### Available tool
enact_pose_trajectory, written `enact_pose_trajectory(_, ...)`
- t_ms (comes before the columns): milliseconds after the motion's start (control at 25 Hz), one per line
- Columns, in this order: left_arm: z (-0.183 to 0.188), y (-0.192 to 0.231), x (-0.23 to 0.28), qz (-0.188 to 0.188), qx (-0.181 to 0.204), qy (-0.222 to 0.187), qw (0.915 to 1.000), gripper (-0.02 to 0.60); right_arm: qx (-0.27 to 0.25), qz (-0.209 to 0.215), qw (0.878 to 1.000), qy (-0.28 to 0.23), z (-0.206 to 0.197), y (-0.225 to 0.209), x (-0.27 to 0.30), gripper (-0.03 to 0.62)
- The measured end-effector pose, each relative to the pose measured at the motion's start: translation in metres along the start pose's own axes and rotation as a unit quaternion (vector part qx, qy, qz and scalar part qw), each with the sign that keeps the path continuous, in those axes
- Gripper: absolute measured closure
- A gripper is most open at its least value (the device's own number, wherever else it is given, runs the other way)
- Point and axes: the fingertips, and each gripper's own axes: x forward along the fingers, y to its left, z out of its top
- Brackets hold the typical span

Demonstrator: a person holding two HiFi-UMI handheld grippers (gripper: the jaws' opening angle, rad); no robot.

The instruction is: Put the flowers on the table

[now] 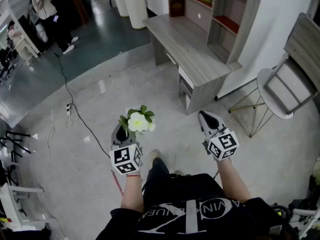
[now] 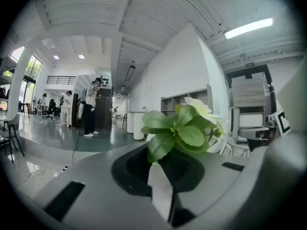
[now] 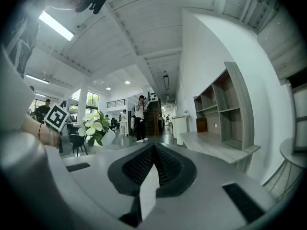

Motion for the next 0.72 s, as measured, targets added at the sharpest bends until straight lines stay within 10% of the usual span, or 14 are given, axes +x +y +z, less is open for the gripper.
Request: enact_pose_trajectory(720, -0.001, 0.008, 0.012, 0.001, 0.007, 0.004, 1.0000, 0.540, 0.010, -0.004, 1.000, -0.004, -0.001, -0.001, 0.013, 0.585)
